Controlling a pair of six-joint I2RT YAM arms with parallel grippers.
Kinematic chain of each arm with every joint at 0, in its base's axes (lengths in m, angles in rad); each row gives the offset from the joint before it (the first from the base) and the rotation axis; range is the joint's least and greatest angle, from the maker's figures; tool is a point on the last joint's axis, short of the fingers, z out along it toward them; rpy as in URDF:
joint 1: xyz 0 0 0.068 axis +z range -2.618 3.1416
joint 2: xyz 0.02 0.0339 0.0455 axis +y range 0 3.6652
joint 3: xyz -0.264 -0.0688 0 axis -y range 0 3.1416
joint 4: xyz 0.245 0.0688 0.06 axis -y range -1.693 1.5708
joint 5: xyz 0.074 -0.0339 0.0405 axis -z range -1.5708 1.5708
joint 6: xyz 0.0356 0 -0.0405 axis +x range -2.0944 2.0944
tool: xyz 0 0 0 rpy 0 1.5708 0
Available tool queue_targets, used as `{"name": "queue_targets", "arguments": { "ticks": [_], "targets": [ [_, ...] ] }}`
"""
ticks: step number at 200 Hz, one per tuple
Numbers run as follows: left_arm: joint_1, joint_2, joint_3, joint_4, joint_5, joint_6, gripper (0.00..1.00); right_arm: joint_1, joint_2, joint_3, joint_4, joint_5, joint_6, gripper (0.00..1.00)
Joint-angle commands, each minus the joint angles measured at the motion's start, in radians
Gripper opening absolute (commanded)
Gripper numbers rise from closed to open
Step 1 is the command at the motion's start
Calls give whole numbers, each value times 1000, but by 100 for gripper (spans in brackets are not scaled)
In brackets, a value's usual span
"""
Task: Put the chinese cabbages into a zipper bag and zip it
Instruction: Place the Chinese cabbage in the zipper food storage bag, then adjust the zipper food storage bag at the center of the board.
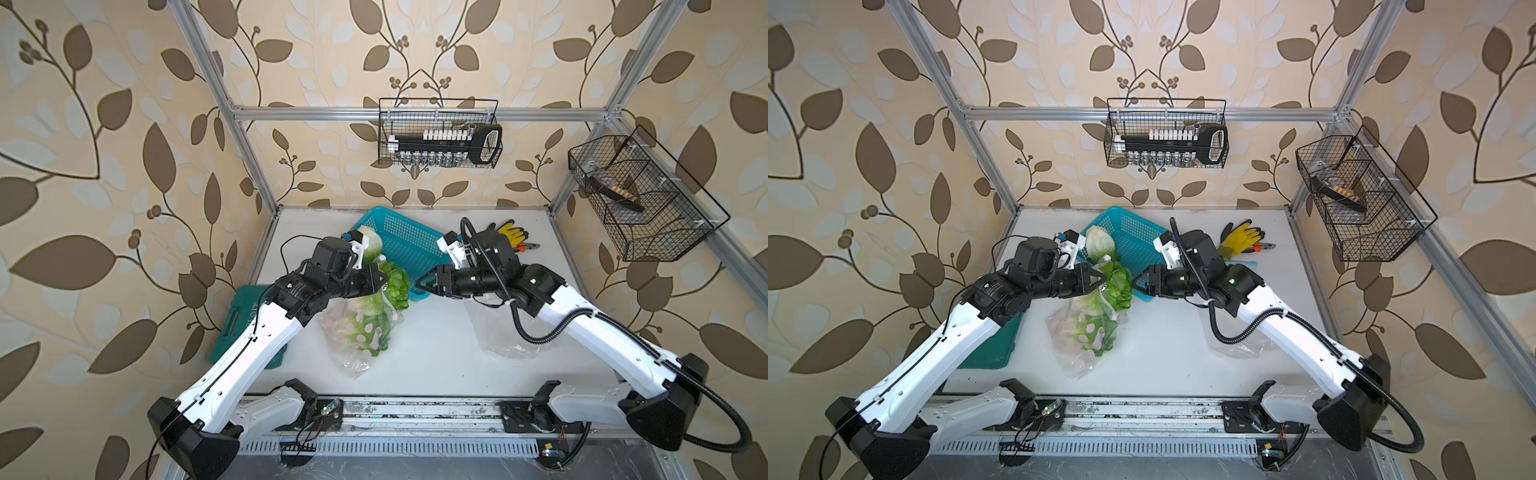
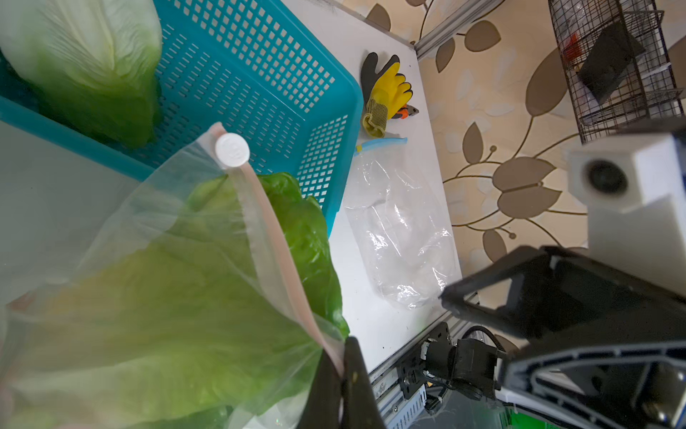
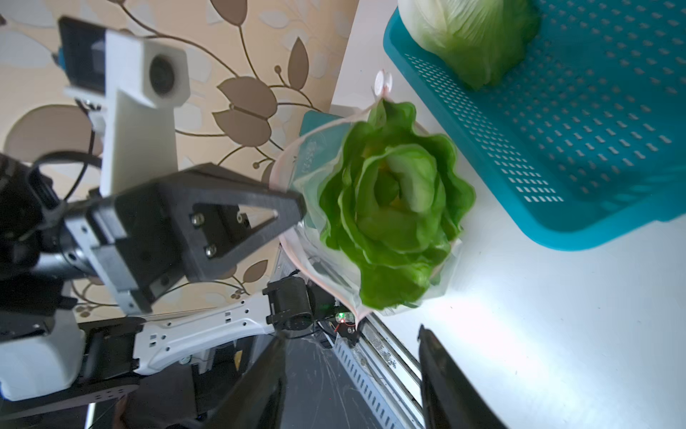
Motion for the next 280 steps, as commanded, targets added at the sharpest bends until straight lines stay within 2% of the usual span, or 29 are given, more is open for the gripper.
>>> {"name": "queue_targets", "arguments": {
  "ticks": [1, 25, 61, 94, 145, 171, 190, 210, 233, 243, 253, 262, 280],
  "targets": [
    [1, 13, 23, 71, 31, -14, 0, 136, -65, -125, 54, 257, 102, 48],
    [2, 32, 23, 78, 44, -12, 0, 272, -44, -161, 111, 394, 115, 47],
    [1, 43, 29, 81, 58, -11, 0, 344, 76, -128, 185, 412, 114, 45],
    [1, 40, 31, 77, 52, -8, 0, 345, 176, -81, 233, 412, 121, 38],
    [1, 26, 26, 71, 46, -5, 0, 330, 190, -84, 273, 470, 148, 26],
    [1, 22, 24, 69, 33, -8, 0, 280, 207, -59, 204, 434, 130, 10],
    [3, 24, 63, 32, 27, -13, 0, 228, 158, -47, 102, 394, 47, 0],
    [3, 37, 92, 24, 58, -37, 22, 149, 95, -36, 6, 251, -91, 0],
    [3, 64, 87, 55, 110, -31, 66, -23, 88, -92, -37, 58, -181, 0],
    [12, 68, 106, 46, 101, 26, 79, -102, 105, -112, -41, -10, -237, 0],
    [53, 84, 148, 23, 112, 90, 84, -150, 123, -103, -77, 4, -317, 0],
    [104, 109, 180, 10, 155, 130, 84, -181, 140, -89, -110, 29, -374, 0],
    [169, 161, 206, -4, 223, 169, 81, -267, 172, -67, -144, -5, -392, 0]
  ]
}}
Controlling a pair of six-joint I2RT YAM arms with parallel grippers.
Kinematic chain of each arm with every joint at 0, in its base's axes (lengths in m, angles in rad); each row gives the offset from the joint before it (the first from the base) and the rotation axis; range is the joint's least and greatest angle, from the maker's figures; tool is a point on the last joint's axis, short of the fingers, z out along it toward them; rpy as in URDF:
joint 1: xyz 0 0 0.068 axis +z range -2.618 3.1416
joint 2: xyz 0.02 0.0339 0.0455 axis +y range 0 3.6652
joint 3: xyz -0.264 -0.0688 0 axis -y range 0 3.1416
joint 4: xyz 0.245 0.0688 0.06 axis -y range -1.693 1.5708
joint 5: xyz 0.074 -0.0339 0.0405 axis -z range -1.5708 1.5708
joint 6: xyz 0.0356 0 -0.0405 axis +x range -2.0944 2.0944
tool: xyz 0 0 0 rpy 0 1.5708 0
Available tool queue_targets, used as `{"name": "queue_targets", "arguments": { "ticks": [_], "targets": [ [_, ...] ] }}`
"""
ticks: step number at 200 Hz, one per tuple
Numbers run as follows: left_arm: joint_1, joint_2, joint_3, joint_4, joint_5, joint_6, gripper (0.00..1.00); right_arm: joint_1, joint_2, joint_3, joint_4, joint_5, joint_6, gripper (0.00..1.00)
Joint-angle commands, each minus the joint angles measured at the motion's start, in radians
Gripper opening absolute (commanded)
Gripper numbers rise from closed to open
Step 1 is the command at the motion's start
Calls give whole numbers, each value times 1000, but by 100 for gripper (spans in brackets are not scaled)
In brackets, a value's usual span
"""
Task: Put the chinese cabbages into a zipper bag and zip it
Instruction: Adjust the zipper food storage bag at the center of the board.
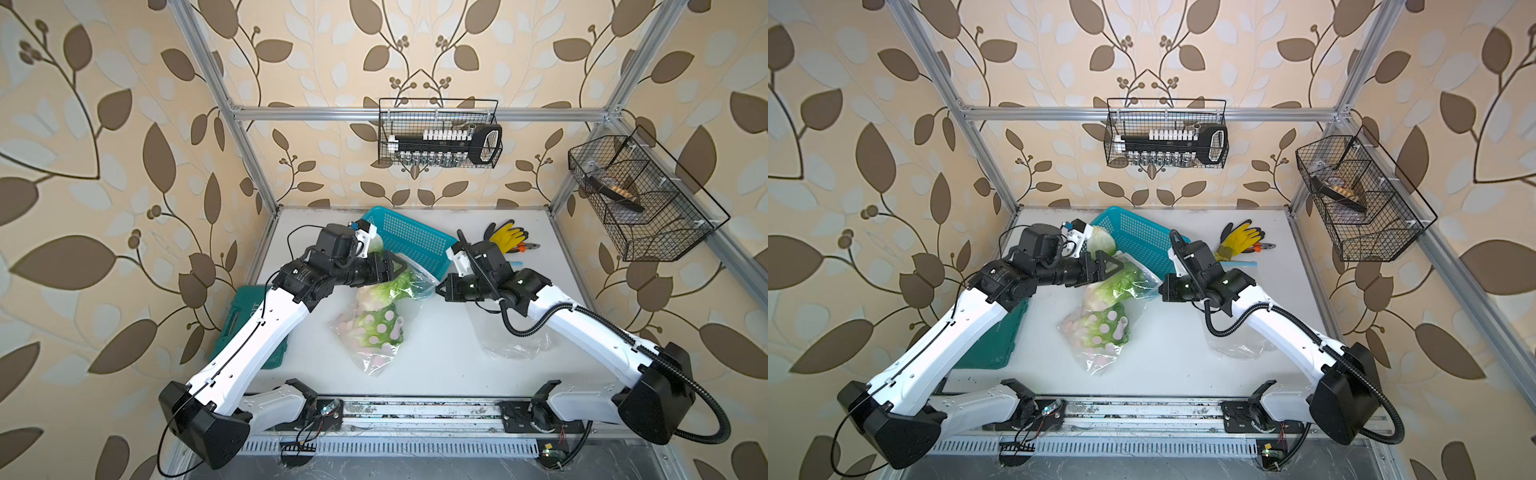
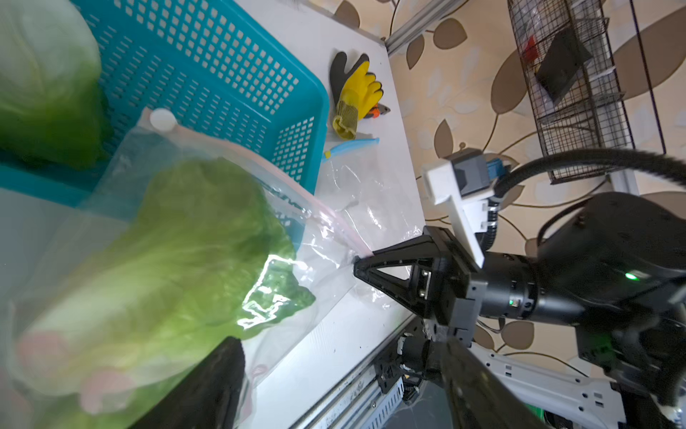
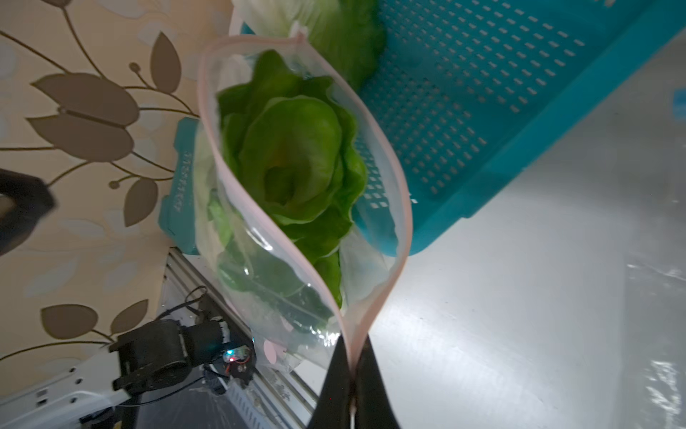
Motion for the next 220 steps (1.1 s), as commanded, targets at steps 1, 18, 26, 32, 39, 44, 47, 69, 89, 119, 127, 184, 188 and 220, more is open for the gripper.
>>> {"name": "queue_targets", "arguments": {
  "ticks": [1, 18, 26, 32, 39, 44, 47, 69, 89, 119, 127, 184, 188, 220],
  "targets": [
    [78, 46, 59, 2, 91, 109, 81, -79, 38, 17, -96, -81, -137, 0],
    [94, 72, 14, 37, 102, 139, 79, -139, 53, 9, -94, -97, -135, 0],
    [100, 89, -2, 56, 102, 144, 78, -157, 61, 6, -90, -88, -139, 0],
    [101, 101, -11, 70, 113, 149, 77, -166, 72, 8, -93, -77, -143, 0],
    [102, 118, -17, 91, 131, 151, 77, -173, 90, 18, -103, -66, -153, 0],
    [102, 129, -22, 108, 145, 149, 76, -175, 103, 31, -112, -63, -161, 0],
    [102, 138, -23, 118, 154, 148, 75, -176, 111, 37, -118, -64, -167, 0],
    [102, 200, -13, 142, 193, 164, 71, -175, 153, 64, -121, -59, -181, 0],
    [106, 238, 9, 108, 153, 211, 67, -175, 169, 70, -116, -41, -186, 0],
    [149, 346, 15, 140, 204, 223, 61, -180, 180, 71, -96, -57, -184, 0],
    [164, 365, 13, 157, 230, 228, 61, -182, 182, 72, -93, -62, -185, 0],
    [209, 471, 22, 314, 424, 226, 59, -194, 190, 78, -86, -74, -204, 0],
    [209, 478, 20, 327, 438, 219, 59, -195, 191, 77, -86, -76, -205, 0],
    [209, 527, 41, 317, 464, 258, 57, -200, 199, 82, -77, -102, -196, 0]
  ]
}}
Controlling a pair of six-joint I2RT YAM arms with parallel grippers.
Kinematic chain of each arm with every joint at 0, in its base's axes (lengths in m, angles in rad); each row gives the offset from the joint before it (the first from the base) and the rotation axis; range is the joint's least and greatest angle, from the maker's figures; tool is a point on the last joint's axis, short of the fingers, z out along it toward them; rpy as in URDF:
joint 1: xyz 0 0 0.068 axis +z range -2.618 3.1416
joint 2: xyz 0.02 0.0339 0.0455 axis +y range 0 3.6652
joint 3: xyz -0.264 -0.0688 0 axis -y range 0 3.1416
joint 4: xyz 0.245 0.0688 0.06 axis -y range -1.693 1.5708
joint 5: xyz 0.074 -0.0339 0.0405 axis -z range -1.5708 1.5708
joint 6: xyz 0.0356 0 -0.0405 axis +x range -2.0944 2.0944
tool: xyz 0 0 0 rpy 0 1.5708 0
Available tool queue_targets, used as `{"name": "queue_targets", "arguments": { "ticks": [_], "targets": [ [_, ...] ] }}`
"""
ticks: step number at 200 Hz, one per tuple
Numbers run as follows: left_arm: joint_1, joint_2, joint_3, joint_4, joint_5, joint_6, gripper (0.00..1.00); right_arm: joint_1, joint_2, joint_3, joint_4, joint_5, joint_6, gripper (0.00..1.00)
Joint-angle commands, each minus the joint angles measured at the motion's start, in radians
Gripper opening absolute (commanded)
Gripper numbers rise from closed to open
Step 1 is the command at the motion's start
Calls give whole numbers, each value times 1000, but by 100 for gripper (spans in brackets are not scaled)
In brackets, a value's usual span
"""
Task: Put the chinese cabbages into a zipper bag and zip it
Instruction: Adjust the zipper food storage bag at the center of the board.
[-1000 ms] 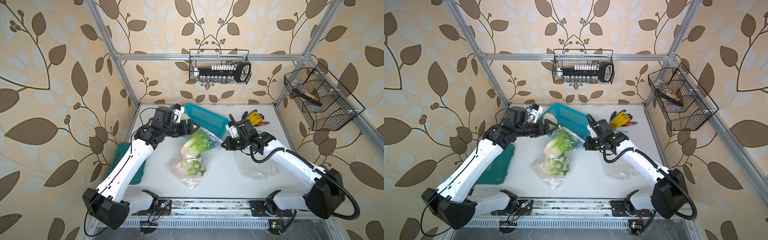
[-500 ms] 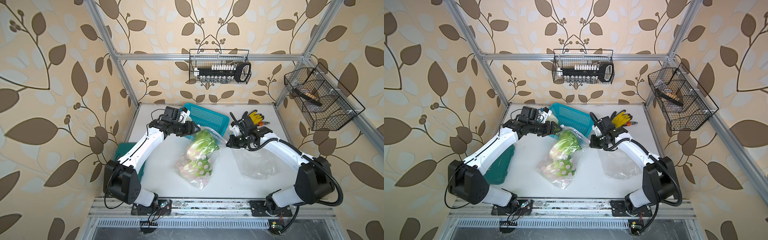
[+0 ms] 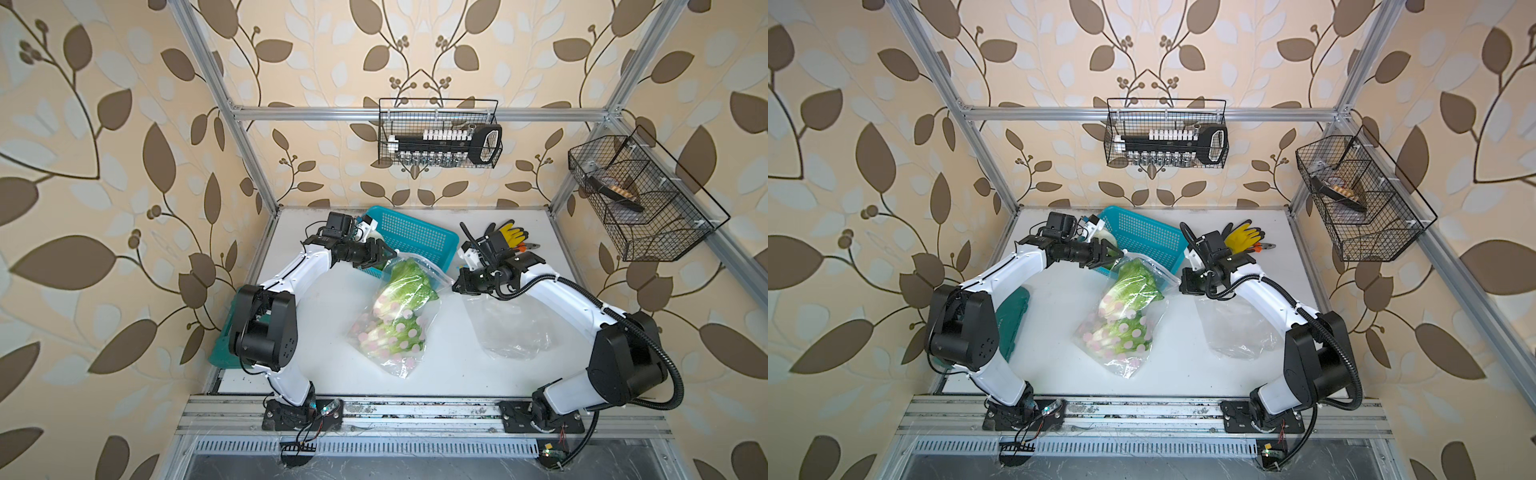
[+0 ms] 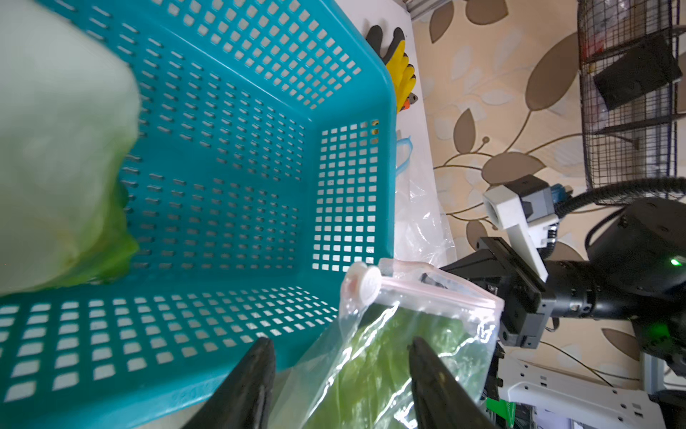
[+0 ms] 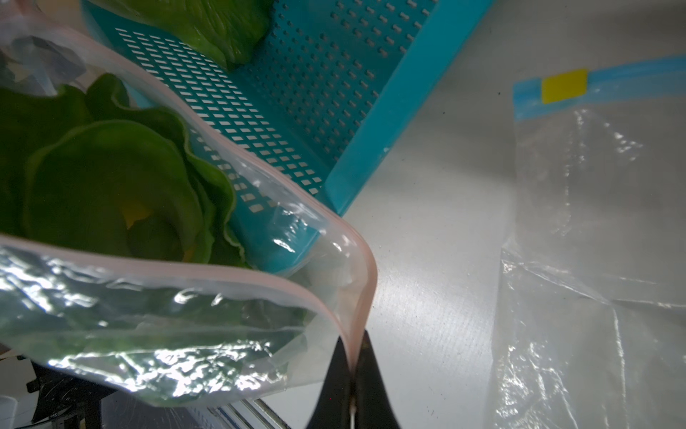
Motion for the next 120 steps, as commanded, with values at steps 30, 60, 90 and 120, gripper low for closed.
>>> {"name": "queue_targets", "arguments": {
  "ticks": [30, 60, 90, 120],
  "targets": [
    [-13, 61, 31, 106, 125, -13, 43, -7, 23, 36, 14, -27, -12, 0],
    [-18, 35, 20, 119, 129, -9, 21, -7, 17, 42, 17, -37, -9, 0],
    [-18, -10, 38, 112, 138, -5, 0, -8, -15, 72, 16, -81, -7, 0],
    [-14, -132, 61, 48, 88, 45, 0, -9, -91, 170, -29, -163, -20, 0]
  ]
}}
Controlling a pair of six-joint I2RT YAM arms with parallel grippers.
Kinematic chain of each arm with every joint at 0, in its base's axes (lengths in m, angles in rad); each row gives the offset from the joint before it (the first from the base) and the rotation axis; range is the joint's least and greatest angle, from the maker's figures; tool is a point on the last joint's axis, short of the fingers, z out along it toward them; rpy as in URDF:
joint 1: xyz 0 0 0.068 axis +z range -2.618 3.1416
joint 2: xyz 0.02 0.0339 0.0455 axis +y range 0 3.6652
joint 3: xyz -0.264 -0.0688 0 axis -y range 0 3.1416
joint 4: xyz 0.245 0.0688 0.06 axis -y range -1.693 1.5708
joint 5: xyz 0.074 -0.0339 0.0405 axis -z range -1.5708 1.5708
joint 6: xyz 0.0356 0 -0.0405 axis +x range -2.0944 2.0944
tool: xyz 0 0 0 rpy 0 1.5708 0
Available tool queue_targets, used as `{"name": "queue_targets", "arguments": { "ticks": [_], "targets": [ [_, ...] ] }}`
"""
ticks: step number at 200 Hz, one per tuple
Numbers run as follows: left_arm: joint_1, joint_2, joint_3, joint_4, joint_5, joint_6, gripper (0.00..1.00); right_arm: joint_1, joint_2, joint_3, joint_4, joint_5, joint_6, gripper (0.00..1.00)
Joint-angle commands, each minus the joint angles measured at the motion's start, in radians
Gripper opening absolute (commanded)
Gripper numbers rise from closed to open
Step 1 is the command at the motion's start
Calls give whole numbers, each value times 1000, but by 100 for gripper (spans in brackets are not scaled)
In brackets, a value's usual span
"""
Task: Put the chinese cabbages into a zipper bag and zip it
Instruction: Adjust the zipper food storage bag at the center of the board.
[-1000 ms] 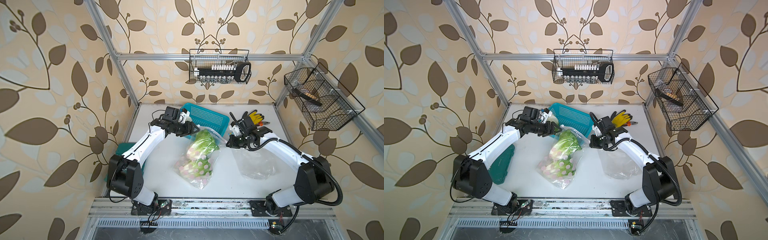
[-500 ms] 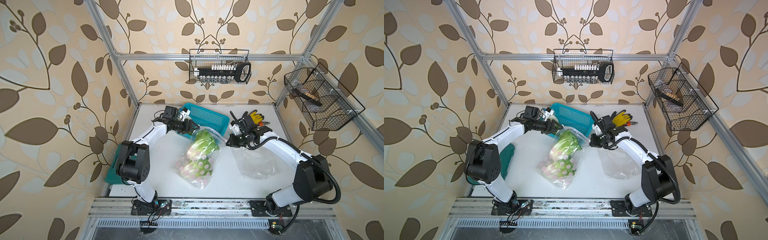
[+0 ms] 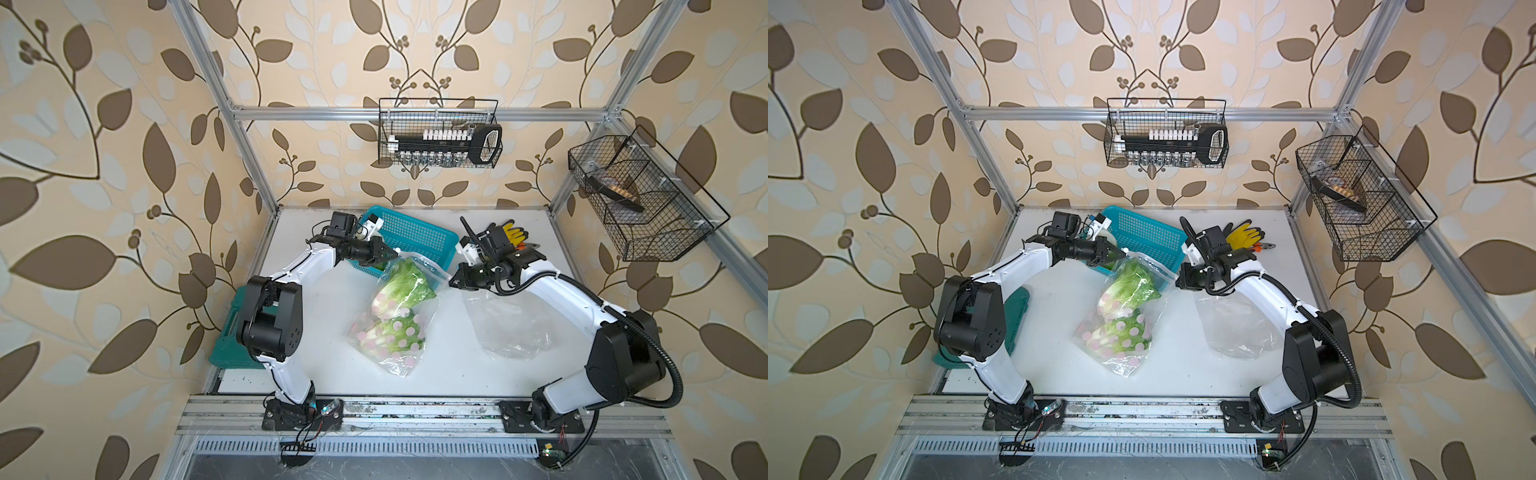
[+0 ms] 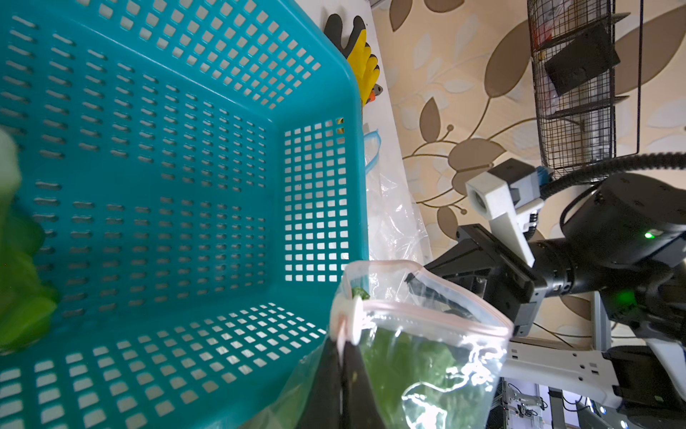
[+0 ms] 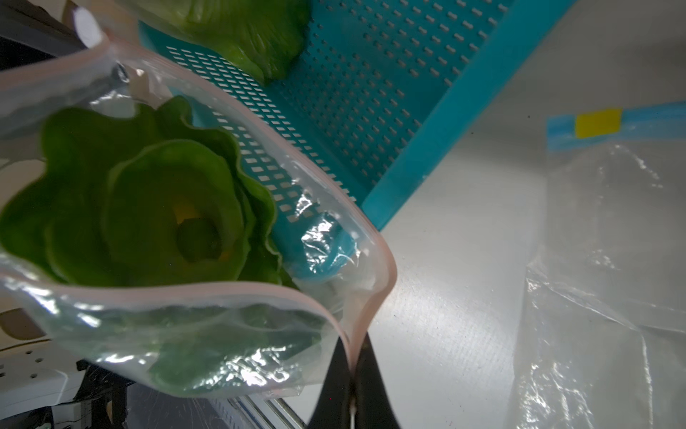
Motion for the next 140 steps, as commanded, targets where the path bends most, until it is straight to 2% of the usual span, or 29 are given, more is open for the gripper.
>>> {"name": "queue_targets", "arguments": {
  "ticks": [1, 33, 62, 84, 111, 140],
  "targets": [
    [-7, -167, 48, -21, -13, 54, 0, -7, -88, 99, -22, -86, -20, 0],
    [-6, -378, -2, 8, -67, 51, 0, -6, -176, 171, -104, -121, -52, 0],
    [-6, -515, -50, 38, -123, 18, 0, -7, -259, 206, -81, -140, -61, 0],
    [-6, -599, -72, 42, -151, 10, 0, -8, -280, 253, -59, -206, -58, 0],
    [-6, -661, -126, 98, -168, -8, 0, -9, -272, 277, -78, -193, -78, 0],
    [-6, -665, -140, 101, -153, -2, 0, -12, -278, 281, -83, -189, -84, 0]
  ]
}}
